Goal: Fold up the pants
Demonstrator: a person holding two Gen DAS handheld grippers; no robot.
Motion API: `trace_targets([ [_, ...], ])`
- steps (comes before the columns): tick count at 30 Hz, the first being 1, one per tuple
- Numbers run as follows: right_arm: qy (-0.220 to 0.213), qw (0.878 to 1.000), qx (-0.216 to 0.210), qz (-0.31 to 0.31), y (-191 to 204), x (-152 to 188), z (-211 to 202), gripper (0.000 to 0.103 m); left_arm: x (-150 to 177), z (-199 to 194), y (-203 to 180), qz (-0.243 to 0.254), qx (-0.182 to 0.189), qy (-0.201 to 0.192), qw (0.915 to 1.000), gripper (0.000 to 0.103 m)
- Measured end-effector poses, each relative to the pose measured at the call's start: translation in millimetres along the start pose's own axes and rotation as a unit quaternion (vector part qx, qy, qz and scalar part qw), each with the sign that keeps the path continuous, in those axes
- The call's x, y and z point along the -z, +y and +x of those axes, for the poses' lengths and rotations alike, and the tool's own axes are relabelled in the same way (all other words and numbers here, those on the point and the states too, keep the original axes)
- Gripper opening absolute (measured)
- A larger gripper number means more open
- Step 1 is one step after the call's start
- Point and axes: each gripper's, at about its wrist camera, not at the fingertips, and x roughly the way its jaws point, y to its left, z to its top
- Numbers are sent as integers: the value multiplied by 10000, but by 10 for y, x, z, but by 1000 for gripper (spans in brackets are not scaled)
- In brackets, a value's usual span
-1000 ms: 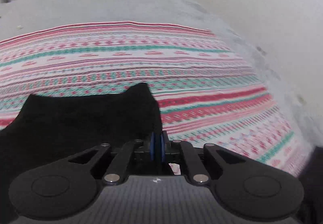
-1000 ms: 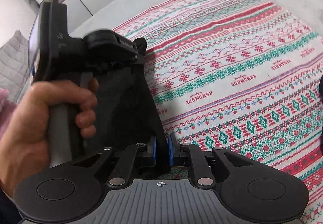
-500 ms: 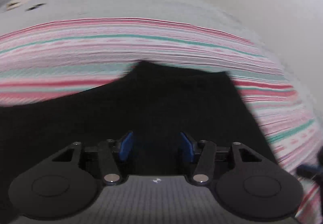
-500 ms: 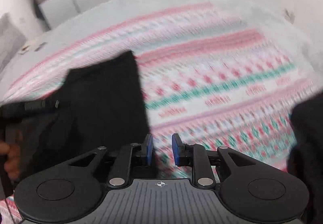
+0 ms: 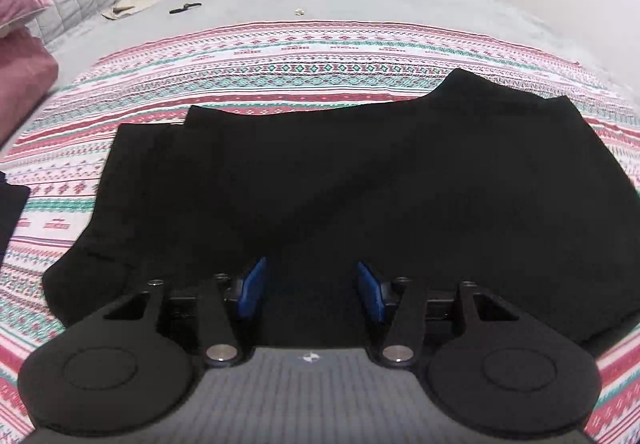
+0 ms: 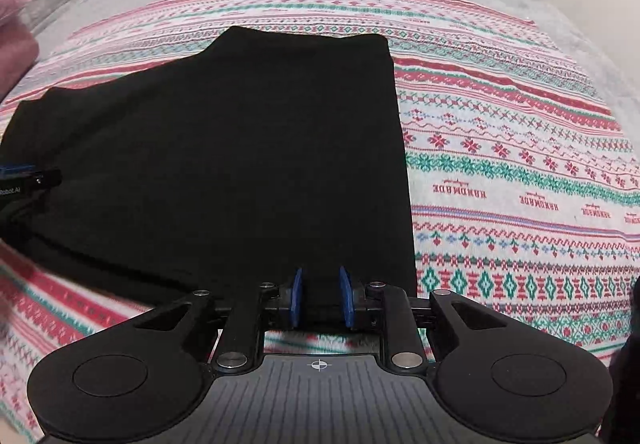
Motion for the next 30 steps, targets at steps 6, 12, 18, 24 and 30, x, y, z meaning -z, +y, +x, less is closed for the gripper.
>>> trace_targets([
  [6,104,9994,51,-320,111,7,-31,21,9,-30,-2,-23,-44,51,10000,72],
  [12,-371,9993,-27,102,54,-117,-154,22,-220,-80,-145,-36,205,-59,9998,72],
  [18,-522,9970,-1,570,-66,-202,-148,22,-690,259,-684,151,844,-108,9963,75],
  [24,-2,9997,27,225,13,-84,17,23,-1029,911,-992,61,644,127,9978,76],
  [30,-228,9975,-268,615,-214,-15,-204,36,-909,823,-899,-112,597,266,9978,78],
])
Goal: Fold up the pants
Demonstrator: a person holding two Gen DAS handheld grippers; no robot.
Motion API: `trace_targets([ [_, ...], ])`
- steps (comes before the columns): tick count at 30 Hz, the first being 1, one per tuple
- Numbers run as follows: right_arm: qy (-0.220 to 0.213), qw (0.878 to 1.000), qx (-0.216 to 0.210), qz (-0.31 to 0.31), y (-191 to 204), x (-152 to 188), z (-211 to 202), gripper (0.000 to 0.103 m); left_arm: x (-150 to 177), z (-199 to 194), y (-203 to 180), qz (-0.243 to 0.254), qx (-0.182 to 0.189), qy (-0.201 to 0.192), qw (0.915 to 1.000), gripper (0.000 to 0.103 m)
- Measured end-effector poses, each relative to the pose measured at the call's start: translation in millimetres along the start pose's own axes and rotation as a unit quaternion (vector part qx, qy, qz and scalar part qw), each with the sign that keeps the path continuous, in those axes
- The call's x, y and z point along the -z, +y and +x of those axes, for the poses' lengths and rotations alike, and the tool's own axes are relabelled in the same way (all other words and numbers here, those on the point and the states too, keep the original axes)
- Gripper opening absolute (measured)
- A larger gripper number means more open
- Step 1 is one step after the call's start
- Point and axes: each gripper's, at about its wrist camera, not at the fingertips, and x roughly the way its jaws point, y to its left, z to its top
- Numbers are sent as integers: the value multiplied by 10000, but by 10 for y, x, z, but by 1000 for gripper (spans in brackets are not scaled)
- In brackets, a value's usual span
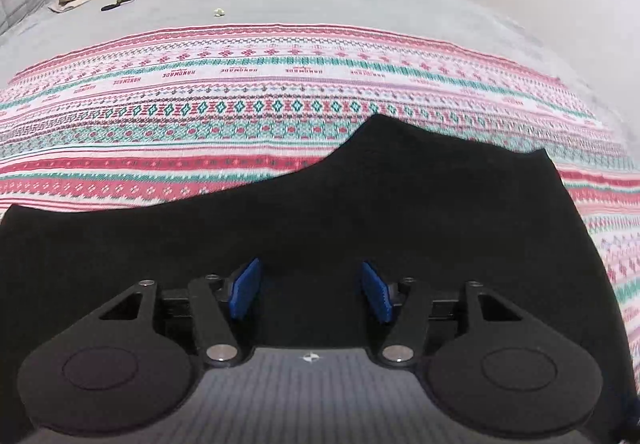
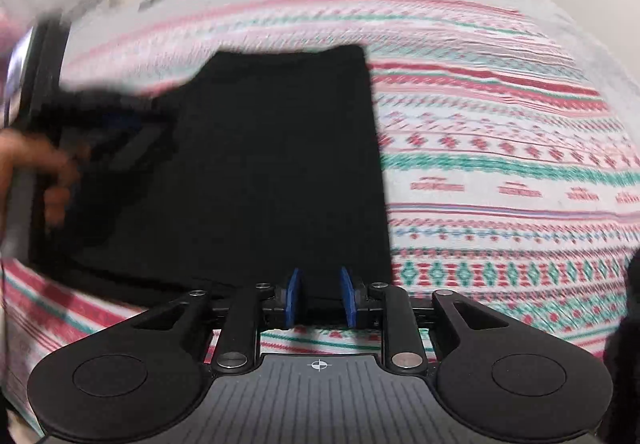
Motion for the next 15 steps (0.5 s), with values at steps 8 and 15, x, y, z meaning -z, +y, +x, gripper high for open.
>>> trace_targets([
  [8,-171,9711,-701,2274,-724,144,-38,71,291,-289,-400,233,702,14,9973,83],
  [15,-176,9415,-1313,3099,-879,278,122,63,467,-337,-408,261,718,-66,9971,84],
])
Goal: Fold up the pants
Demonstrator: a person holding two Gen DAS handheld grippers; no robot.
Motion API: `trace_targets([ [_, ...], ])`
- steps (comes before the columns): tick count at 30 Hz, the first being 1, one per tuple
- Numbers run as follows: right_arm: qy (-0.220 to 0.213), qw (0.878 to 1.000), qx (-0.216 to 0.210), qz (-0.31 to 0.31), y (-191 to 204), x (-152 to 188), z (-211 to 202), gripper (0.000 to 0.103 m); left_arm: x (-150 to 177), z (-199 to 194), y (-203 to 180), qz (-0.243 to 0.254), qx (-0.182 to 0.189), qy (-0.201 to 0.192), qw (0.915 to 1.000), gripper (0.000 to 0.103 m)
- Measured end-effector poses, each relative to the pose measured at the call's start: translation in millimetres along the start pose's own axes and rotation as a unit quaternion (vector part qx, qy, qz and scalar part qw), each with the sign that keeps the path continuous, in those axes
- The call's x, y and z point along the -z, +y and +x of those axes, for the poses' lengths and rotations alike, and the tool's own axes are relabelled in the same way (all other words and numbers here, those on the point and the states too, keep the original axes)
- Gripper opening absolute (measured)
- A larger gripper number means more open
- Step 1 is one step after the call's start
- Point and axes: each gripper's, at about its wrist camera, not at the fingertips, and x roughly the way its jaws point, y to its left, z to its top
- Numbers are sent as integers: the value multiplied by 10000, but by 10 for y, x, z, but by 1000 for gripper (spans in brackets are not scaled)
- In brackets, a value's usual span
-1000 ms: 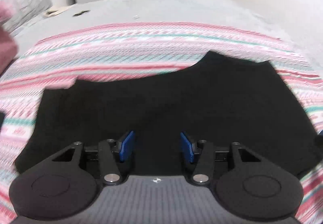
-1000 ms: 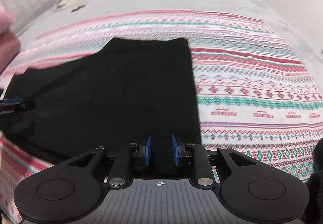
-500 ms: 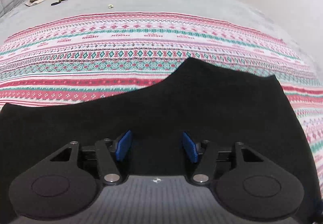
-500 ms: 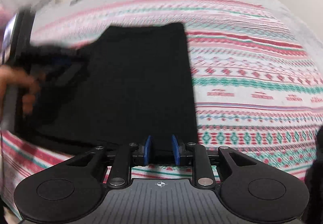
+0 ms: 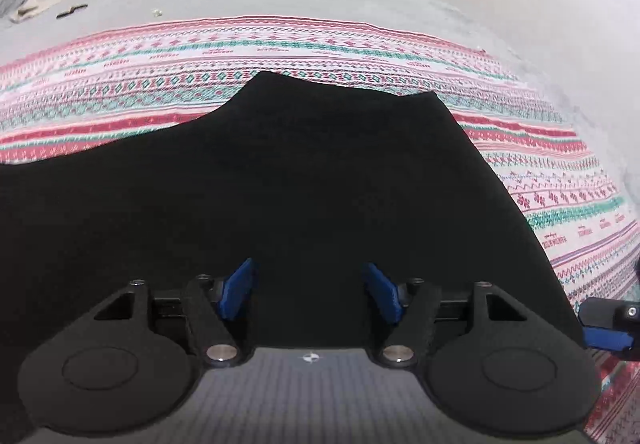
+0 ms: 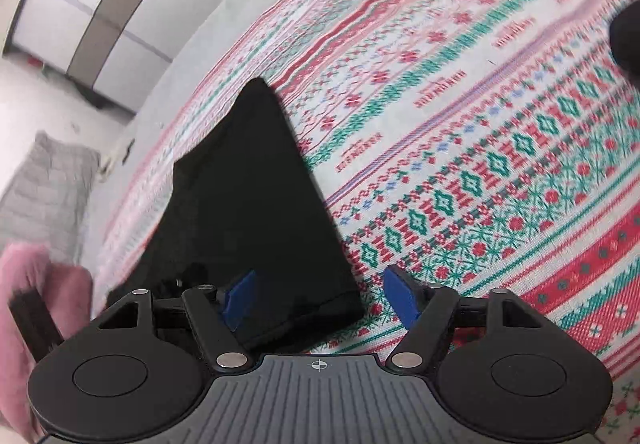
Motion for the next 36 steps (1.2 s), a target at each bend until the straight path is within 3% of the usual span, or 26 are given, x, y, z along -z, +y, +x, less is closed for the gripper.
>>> trace_targets([
  [2,4,9999,-82,117,-24,15,-8,39,-18,4,52,-68,10,25,10000,84],
  [8,-109,9998,136,79,35,68,39,17,-7,-36,36,-163,2,47,9999,84],
  [12,-548,9977,257,-314,302,111,0,13,-59,-79,215,-524,334,142,9980,84],
  [16,-1183,9863,371,-1092,776,203,-69,12,-119,-160,559,-973,800,226,9918,84],
  [19,-1620,9709,469,-1700,1150,295,-78,12,-140,-269,969,-1539,1083,171,9820,84],
  [22,-1903,9547,271,-2269,1572,413,-18,11,-120,-355,1379,-2054,1329,210,9694,84],
  [25,-2042,9304,141,-3040,2056,652,165,11,-109,-505,1747,-2362,1367,63,9620,84],
  [27,-1983,9078,0,-3696,2394,899,347,11,-106,-607,1993,-2558,1421,-101,9562,84],
  [30,-1628,8570,-306,-4880,2848,1469,696,11,-104,-738,2287,-2774,1456,-278,9493,85],
  [34,-922,7842,-479,-6117,3112,2265,1067,11,-82,-823,2496,-2599,1375,-365,9551,90],
  [36,-659,7733,-506,-6285,3135,2459,1181,11,-69,-769,2524,-2488,1298,-231,9595,90],
])
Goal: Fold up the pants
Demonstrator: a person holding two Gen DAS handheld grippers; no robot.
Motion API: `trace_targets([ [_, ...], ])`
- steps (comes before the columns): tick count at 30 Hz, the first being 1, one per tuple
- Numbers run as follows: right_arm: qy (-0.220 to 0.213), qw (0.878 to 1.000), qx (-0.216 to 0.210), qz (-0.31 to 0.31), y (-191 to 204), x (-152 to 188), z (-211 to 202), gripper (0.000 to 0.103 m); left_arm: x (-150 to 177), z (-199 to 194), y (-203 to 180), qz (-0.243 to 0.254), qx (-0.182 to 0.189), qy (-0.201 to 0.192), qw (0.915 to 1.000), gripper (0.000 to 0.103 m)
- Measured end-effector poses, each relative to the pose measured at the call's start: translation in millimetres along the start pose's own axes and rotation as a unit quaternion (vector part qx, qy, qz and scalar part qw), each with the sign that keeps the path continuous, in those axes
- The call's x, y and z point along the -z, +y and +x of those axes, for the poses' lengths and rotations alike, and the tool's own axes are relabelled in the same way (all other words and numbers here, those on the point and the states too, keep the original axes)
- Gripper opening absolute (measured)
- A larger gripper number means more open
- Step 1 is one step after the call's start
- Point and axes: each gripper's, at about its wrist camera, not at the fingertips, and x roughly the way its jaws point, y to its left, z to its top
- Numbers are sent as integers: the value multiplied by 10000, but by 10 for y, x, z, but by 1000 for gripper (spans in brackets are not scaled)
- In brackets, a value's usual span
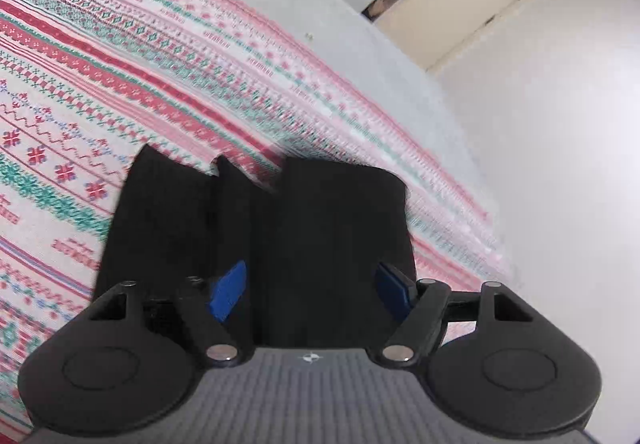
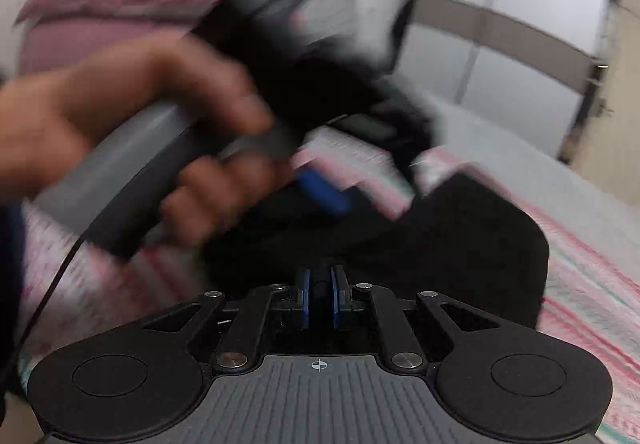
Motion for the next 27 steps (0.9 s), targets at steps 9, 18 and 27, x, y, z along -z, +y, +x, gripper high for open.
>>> trace_targets([
  [9,-160,9994,45,304,-24,-52,-69,11,-11,79,45,403,-17,58,9992,90],
  [18,-435,9986,-62,285,85,-67,-304,11,-107,201,86,548,-83,303,9980,51],
  [27,-414,9989,-202,123,304,-66,-304,11,-168,-136,69,1312,-258,-30,9910,26],
])
